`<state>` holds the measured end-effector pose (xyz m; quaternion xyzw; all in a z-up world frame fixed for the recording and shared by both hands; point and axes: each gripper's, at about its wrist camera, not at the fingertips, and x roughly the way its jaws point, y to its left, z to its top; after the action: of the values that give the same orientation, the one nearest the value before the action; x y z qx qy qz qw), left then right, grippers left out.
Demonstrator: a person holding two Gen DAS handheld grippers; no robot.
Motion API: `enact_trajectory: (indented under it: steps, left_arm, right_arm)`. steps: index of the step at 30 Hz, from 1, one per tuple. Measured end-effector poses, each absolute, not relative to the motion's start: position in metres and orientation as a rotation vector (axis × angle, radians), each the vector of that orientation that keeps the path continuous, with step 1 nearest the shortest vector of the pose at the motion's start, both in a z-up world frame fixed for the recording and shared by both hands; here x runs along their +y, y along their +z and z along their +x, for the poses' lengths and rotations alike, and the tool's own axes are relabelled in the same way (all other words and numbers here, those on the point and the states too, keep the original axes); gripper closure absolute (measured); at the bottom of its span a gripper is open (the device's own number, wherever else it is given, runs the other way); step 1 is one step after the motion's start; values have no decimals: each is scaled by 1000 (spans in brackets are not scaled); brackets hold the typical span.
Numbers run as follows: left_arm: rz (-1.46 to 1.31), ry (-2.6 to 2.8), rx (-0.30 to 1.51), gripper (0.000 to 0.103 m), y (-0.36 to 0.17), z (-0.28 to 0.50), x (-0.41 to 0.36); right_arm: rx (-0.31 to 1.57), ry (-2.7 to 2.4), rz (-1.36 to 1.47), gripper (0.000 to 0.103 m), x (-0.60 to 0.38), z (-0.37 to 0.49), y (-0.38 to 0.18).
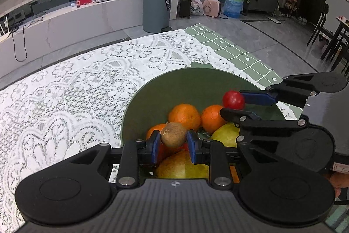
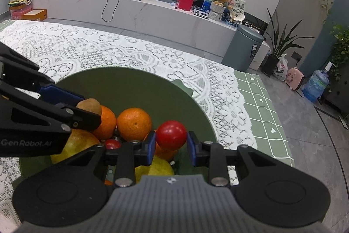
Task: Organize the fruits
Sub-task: 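Carry the kiwi and tomato over the green colander with both tools, then open both tools to drop the kiwi and tomato into the colander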
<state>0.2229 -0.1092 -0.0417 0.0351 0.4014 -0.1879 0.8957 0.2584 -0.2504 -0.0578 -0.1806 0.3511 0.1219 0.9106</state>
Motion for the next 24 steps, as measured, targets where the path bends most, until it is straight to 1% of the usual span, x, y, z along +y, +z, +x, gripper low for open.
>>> enact_trajectory:
  steps: [17, 19, 20, 24]
  left_arm:
    - [116, -387, 824, 73, -44, 222, -117]
    - [118, -395, 826, 71, -44, 222, -117]
    - [117, -398, 828, 70, -44, 221, -117]
    - [100, -389, 828, 67, -44, 220, -114]
  right_arm:
    - [728, 247, -360, 75, -249, 258, -62]
    - [727, 246, -364, 73, -249, 256, -61]
    - [725, 243, -364, 69, -249, 256, -61]
    - [720, 236, -360, 62, -250, 253, -57]
